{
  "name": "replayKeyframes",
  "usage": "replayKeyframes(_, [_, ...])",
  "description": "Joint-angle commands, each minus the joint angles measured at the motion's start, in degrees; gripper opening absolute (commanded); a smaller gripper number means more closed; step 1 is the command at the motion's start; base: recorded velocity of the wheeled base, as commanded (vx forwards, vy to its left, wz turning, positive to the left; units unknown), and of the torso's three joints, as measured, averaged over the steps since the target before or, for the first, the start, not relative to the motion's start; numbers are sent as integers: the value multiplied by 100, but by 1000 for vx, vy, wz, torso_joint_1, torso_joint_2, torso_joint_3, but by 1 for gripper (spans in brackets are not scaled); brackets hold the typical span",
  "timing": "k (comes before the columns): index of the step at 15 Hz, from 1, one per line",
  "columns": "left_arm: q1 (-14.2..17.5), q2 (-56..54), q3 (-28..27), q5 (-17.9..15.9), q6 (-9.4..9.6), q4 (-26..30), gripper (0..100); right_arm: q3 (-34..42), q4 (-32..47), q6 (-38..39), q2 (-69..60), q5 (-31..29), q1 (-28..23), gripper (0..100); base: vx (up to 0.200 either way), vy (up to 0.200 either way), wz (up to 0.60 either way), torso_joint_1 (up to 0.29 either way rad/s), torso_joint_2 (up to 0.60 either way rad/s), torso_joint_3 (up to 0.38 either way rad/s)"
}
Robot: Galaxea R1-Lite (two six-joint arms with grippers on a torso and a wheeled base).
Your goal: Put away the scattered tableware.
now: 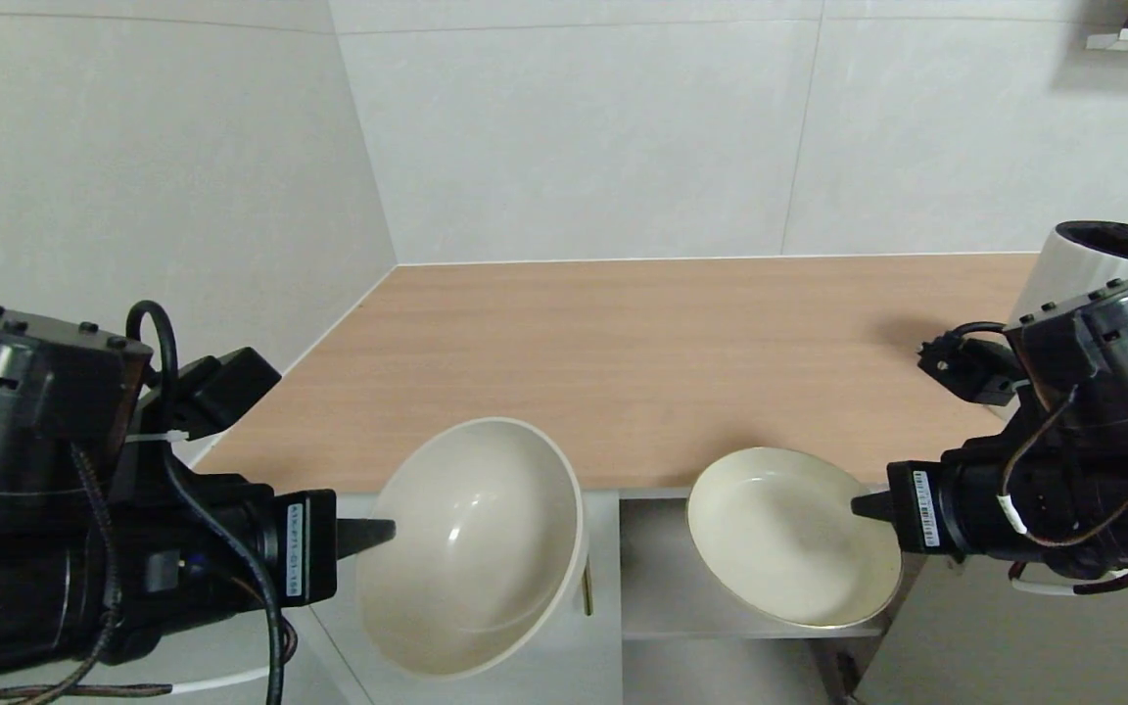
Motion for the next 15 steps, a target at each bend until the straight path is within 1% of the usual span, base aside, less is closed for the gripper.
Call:
replayKeyframes(1, [-5,16,12,-4,-3,1,0,44,-1,1,64,1,1,0,0,0,0,0,0,0])
replayKeyframes(4, [-49,33,47,-13,23,10,0,53,-1,-8,73,1,1,0,0,0,0,0,0,0])
replayKeyframes(6, [-49,42,108,-22,164,10,0,53,8,-8,91,1,1,0,0,0,0,0,0,0])
replayKeyframes(8, [-49,42,108,-22,164,10,0,53,8,-8,99,1,1,0,0,0,0,-43,111,72])
replayKeyframes(15, [-49,60,117,-22,164,10,0,115,-1,-158,126,1,10,0,0,0,0,-175,441,256])
